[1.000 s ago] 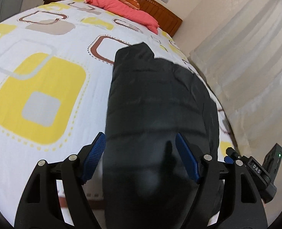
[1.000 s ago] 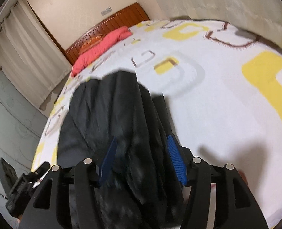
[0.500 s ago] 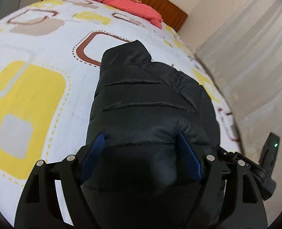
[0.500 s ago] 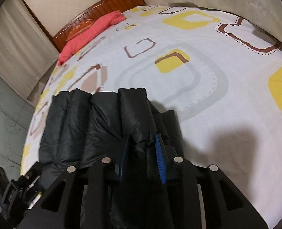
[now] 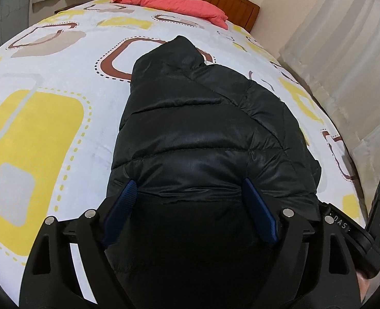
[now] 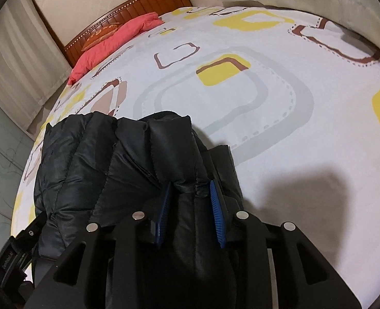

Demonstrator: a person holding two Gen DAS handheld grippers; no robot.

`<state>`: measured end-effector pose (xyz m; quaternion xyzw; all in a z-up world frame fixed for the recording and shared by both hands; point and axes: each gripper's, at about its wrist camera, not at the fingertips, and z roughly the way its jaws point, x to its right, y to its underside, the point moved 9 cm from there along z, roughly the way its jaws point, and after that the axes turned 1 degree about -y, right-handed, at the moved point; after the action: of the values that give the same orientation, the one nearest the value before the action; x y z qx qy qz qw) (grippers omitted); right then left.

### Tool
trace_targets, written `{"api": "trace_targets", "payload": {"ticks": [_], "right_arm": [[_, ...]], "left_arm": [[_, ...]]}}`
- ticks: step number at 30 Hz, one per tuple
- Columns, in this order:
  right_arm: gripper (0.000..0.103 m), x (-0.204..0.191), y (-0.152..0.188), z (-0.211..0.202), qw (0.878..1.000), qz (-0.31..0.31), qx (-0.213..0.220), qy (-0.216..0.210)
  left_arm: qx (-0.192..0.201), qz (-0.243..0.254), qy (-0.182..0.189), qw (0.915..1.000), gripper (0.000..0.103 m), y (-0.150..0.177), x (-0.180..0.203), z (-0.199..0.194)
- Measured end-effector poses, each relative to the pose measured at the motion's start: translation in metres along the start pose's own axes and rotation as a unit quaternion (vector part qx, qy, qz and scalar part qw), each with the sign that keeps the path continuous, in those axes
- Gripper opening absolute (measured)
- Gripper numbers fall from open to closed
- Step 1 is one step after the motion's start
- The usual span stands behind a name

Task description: Fold large clothes

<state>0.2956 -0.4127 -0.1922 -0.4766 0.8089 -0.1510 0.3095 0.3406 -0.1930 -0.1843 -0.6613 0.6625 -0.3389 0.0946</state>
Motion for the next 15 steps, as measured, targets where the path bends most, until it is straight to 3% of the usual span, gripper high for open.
{"api": "trace_targets", "payload": {"ticks": [8,15], "right_arm": [[0.030,0.002,0.004,0.005,1.000,0.005,0.007,-0.006],[0.033,-0.002,0.001,-0.005,1.000,-0.009,0.014,0.015]], "left_arm": [[0.008,0.001,-0.003,1.0000,0.085,0.003,0.001,0.005],[0.000,0.000,0.002,1.0000,0.085,-0.002,0.001,-0.003]]}}
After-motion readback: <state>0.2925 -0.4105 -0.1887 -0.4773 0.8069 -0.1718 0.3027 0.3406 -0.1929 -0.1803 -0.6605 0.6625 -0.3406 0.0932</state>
